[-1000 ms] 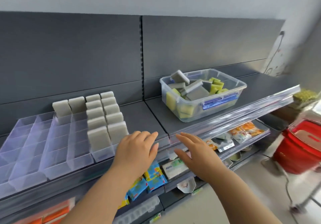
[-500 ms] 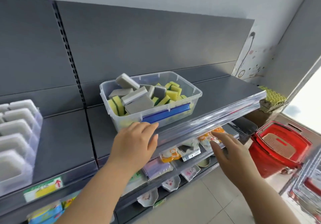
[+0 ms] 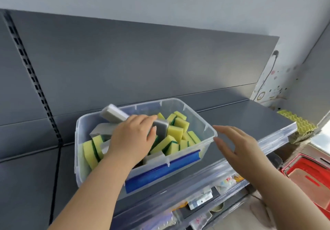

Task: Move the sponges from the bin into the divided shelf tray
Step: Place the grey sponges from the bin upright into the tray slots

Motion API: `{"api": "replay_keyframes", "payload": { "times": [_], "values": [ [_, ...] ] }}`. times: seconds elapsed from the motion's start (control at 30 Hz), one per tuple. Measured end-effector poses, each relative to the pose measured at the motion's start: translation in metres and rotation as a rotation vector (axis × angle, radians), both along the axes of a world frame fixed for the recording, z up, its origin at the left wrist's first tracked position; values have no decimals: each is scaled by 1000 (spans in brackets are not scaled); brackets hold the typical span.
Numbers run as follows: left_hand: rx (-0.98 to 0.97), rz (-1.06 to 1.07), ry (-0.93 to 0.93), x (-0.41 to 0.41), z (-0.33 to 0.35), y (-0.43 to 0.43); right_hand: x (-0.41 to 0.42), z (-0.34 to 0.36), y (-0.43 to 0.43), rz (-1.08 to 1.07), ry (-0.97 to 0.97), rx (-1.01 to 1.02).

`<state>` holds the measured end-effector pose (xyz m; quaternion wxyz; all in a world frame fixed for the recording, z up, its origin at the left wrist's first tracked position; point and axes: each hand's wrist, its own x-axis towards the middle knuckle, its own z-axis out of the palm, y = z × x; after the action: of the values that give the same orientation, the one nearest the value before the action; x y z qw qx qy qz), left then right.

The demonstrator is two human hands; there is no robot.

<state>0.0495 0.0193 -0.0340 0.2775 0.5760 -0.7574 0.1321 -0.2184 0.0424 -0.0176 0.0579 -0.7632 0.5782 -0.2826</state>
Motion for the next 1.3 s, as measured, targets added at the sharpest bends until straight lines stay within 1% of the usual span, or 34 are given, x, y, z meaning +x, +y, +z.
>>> {"api": "replay_keyframes", "payload": {
  "times": [0.1, 0.2, 0.33, 0.43, 0.6, 0.67, 0.7, 0.8, 0.97, 1.07, 1.17, 1.2, 1.23, 1.3],
  "values": [
    [27, 29, -17, -1, 0, -21, -2, -6, -35, 40, -45, 15],
    [54, 120, -18, 10, -8, -31, 12, -15, -76, 134, -72, 46],
    [73, 276, -36, 27, -12, -29, 52, -21, -141, 331, 0, 99],
    [167, 437, -33, 34, -15, -13, 84, -31, -184, 464, 119, 155],
    [345, 622, 76, 36, -22, 13, 112, -55, -221, 591, 477, 315],
    [368, 666, 92, 30, -21, 17, 116, -58, -228, 652, 535, 361],
    [384, 684, 86, 27, -21, 17, 117, -59, -231, 678, 520, 373],
    [397, 722, 61, 22, -24, 15, 110, -47, -239, 686, 319, 363],
    [326, 737, 27, 23, -19, 3, 81, -8, -249, 584, -108, 338],
    [171, 687, -1, 24, -10, -8, 67, 2, -254, 547, -241, 352],
    [-16, 640, -15, 22, -4, -25, 60, 1, -253, 523, -407, 470],
    [-25, 616, -13, 19, -4, -32, 58, 0, -251, 519, -487, 538],
    [16, 577, -9, 15, -3, -39, 57, -1, -249, 520, -569, 608],
    [179, 513, 10, 7, -7, -52, 53, -5, -246, 524, -691, 710]
  ]
}}
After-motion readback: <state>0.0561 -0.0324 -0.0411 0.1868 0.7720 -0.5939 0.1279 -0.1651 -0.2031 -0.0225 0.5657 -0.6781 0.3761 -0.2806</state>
